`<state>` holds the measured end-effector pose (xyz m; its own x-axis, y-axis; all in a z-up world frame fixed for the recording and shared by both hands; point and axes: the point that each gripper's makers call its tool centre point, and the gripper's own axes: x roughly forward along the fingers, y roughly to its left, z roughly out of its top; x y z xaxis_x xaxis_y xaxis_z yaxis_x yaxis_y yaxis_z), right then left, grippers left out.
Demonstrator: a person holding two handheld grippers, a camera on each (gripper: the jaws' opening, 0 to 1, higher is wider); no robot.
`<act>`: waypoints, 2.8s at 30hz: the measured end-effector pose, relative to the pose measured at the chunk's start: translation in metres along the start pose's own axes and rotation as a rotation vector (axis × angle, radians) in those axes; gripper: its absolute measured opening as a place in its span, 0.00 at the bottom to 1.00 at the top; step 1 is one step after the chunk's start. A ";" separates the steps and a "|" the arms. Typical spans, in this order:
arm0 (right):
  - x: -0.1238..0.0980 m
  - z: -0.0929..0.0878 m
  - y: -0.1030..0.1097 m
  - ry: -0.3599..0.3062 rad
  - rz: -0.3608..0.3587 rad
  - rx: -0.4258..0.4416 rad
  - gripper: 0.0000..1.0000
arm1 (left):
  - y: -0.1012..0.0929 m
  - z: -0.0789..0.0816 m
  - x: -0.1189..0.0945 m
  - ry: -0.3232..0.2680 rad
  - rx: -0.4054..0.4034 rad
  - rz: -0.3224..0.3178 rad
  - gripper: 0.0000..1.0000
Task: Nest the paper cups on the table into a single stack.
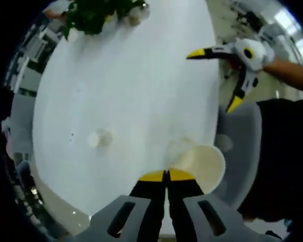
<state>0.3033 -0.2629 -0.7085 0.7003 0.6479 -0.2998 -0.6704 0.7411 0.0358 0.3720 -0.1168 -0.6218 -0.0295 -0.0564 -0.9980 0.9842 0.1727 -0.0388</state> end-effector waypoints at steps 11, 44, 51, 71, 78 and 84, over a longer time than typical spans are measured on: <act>0.002 0.003 0.003 -0.004 0.003 0.007 1.00 | -0.015 -0.004 0.006 0.000 0.002 -0.013 0.00; 0.006 -0.002 0.002 0.003 0.005 0.017 1.00 | -0.018 -0.011 0.063 -0.003 -0.016 -0.019 0.00; 0.005 -0.001 0.001 0.001 0.001 0.021 1.00 | -0.017 -0.014 0.083 0.001 -0.016 -0.002 0.00; 0.005 -0.001 0.004 -0.002 0.000 0.036 1.00 | -0.009 -0.024 0.121 -0.001 -0.024 0.027 0.00; 0.005 -0.003 0.005 0.003 0.002 0.038 1.00 | -0.009 -0.029 0.136 0.014 -0.004 0.045 0.00; 0.007 -0.006 0.005 0.009 0.008 0.044 1.00 | -0.006 -0.026 0.136 -0.011 0.007 0.060 0.01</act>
<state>0.3031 -0.2555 -0.7159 0.6928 0.6523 -0.3075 -0.6644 0.7431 0.0796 0.3576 -0.1003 -0.7582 0.0317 -0.0566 -0.9979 0.9853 0.1696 0.0217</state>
